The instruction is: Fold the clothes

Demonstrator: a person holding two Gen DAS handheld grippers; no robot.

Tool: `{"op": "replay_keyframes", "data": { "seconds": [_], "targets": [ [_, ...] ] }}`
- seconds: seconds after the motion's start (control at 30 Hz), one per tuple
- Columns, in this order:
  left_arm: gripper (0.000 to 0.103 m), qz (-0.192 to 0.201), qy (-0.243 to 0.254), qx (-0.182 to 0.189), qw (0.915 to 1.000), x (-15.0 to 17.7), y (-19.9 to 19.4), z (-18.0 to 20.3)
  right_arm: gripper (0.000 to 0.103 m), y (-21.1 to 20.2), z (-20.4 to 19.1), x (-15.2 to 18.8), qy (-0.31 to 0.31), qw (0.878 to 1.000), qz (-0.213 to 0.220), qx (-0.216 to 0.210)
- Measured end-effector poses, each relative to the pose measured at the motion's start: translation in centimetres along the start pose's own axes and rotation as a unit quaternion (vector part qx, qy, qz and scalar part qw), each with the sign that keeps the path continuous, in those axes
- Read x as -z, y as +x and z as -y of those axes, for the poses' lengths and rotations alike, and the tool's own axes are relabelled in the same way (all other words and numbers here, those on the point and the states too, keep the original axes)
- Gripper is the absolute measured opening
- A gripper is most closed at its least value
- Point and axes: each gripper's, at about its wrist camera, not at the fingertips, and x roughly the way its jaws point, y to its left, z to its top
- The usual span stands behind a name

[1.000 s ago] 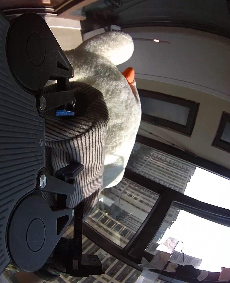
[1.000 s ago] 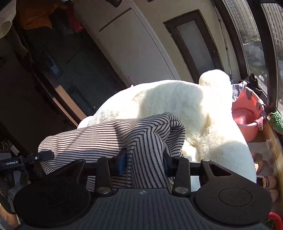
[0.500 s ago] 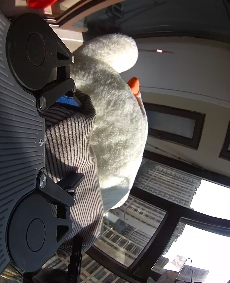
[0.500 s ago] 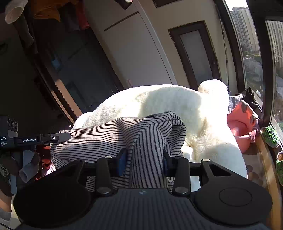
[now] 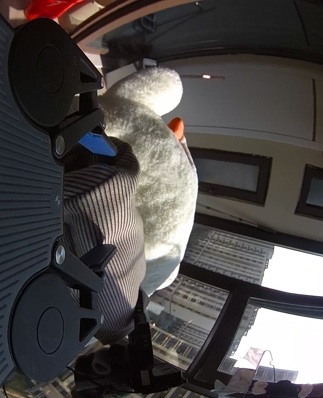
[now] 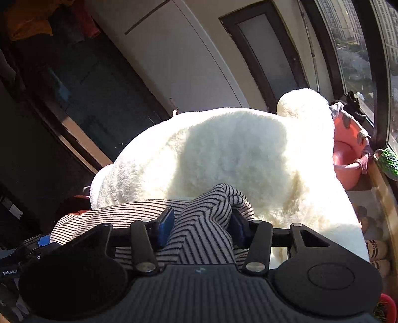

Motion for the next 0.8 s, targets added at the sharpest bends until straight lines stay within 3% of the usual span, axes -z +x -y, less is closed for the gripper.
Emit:
{"op": "replay_keyframes", "data": {
  "seconds": [0.1, 0.2, 0.3, 0.4, 0.43, 0.47, 0.5, 0.57, 0.67, 0.8],
  "targets": [
    [0.094, 0.006, -0.074, -0.020, 0.9970, -1.6, 0.1, -3.1, 0.040, -0.6, -0.4, 0.3, -0.022, 1.000, 0.006, 0.005],
    [0.094, -0.037, -0.143, 0.005, 0.9890, -1.9, 3.1, -5.0, 0.040, -0.8, -0.2, 0.5, -0.019, 1.000, 0.007, 0.005],
    [0.094, -0.082, -0.175, 0.043, 0.9802, -1.2, 6.7, -5.4, 0.040, -1.0, -0.2, 0.7, -0.020, 1.000, 0.012, 0.005],
    [0.093, -0.092, -0.194, 0.068, 0.9744, -0.8, 8.4, -5.3, 0.040, -1.6, -0.3, 0.7, -0.022, 1.000, 0.017, 0.006],
    [0.088, -0.089, -0.193, 0.074, 0.9742, -0.7, 8.6, -5.1, 0.039, -1.8, -0.2, 0.7, -0.021, 1.000, 0.020, 0.005],
    [0.070, -0.084, -0.186, 0.079, 0.9759, -0.6, 8.6, -4.8, 0.038, -2.0, -0.2, 0.7, -0.018, 1.000, 0.023, 0.003],
    [0.058, -0.077, -0.174, 0.081, 0.9784, -0.6, 8.5, -4.4, 0.037, -2.2, -0.1, 0.6, -0.015, 1.000, 0.027, 0.001],
    [0.050, -0.066, -0.149, 0.074, 0.9839, -1.2, 8.3, -3.6, 0.035, -2.2, 0.0, 0.4, -0.008, 0.999, 0.038, -0.002],
    [0.044, -0.051, -0.123, 0.061, 0.9892, -3.1, 8.4, -3.0, 0.028, -1.3, -0.7, -1.3, -0.027, 0.998, 0.054, 0.009],
    [0.044, -0.009, -0.097, 0.042, 0.9943, -6.5, 8.1, -2.8, 0.026, -0.4, -1.8, -4.7, -0.040, 0.996, 0.079, 0.004]
  ]
}}
